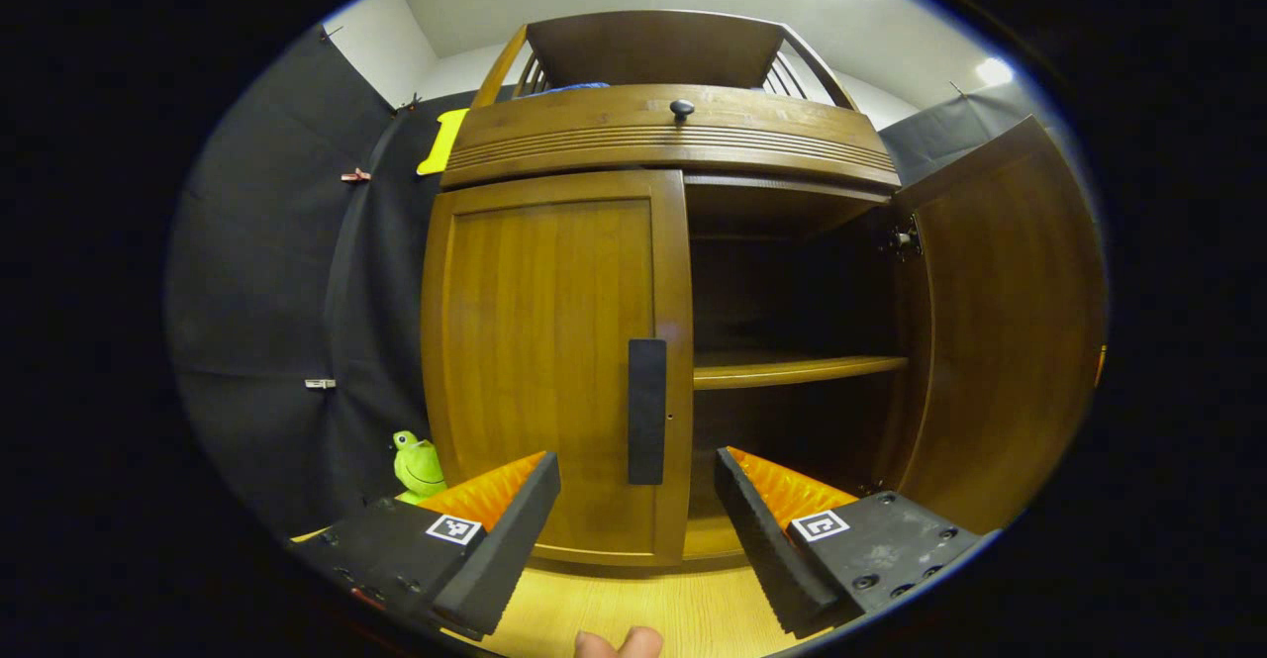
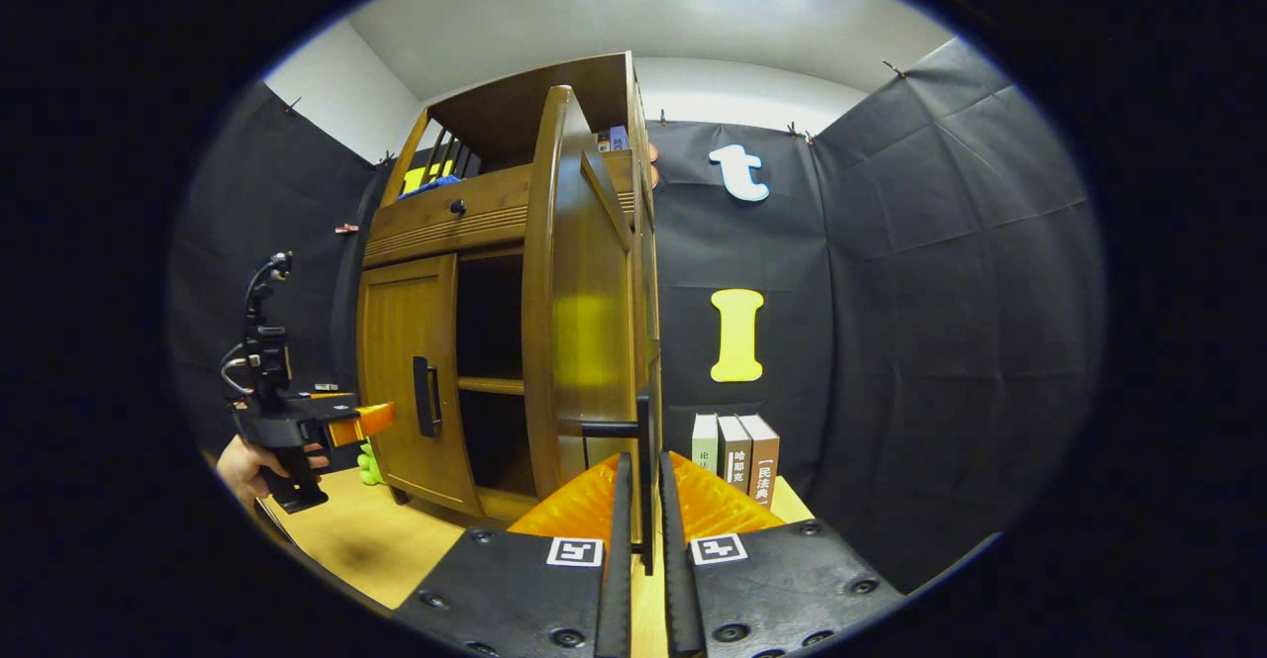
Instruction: Open the right door of the double-door shoe cabinet with the right hand, and open the left door with the left hand.
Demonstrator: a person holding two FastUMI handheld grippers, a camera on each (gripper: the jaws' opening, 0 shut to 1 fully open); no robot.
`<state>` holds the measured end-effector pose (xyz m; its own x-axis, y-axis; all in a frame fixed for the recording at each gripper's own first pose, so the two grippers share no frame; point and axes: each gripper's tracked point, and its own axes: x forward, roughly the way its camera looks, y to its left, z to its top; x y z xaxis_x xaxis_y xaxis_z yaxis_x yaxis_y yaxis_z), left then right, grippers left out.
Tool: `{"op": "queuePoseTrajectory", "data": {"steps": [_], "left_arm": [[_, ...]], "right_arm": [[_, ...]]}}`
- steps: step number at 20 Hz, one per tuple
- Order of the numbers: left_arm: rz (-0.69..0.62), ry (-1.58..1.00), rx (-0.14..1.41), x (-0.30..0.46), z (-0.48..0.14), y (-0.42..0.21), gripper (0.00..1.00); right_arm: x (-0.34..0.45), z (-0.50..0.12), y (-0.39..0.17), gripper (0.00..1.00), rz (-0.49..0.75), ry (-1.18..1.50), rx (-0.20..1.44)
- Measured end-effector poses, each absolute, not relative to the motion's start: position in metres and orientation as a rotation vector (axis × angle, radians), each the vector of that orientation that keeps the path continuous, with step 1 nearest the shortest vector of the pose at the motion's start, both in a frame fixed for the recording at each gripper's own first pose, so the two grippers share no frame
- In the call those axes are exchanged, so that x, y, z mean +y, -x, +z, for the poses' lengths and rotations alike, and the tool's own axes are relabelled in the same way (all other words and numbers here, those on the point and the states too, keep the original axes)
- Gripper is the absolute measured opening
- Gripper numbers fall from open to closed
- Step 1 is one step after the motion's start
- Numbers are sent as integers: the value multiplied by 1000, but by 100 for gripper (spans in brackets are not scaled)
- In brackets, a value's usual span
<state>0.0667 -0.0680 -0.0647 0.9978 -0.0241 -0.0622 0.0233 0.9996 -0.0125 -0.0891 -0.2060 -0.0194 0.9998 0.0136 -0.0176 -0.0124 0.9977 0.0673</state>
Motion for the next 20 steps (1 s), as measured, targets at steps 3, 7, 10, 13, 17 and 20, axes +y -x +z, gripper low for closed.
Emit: {"op": "queuePoseTrajectory", "data": {"steps": [3,7,10,13,17,20], "left_arm": [[-15,3,59,-65,-66,-86,98],[-18,27,61,-66,-72,-110,98],[-17,29,49,-69,-69,-128,99],[-26,50,56,-70,-71,-146,96],[-13,61,93,-65,-79,-169,88],[-16,84,86,-64,-80,-177,79]], "right_arm": [[-226,-15,89,18,-32,-65,-6],[-237,-19,98,27,-45,-91,-1],[-252,-21,106,48,-89,-57,-6],[-261,-16,120,86,-116,-46,-32],[-262,-24,134,92,-108,-11,-23],[-268,-31,139,98,-126,-8,-7]]}}
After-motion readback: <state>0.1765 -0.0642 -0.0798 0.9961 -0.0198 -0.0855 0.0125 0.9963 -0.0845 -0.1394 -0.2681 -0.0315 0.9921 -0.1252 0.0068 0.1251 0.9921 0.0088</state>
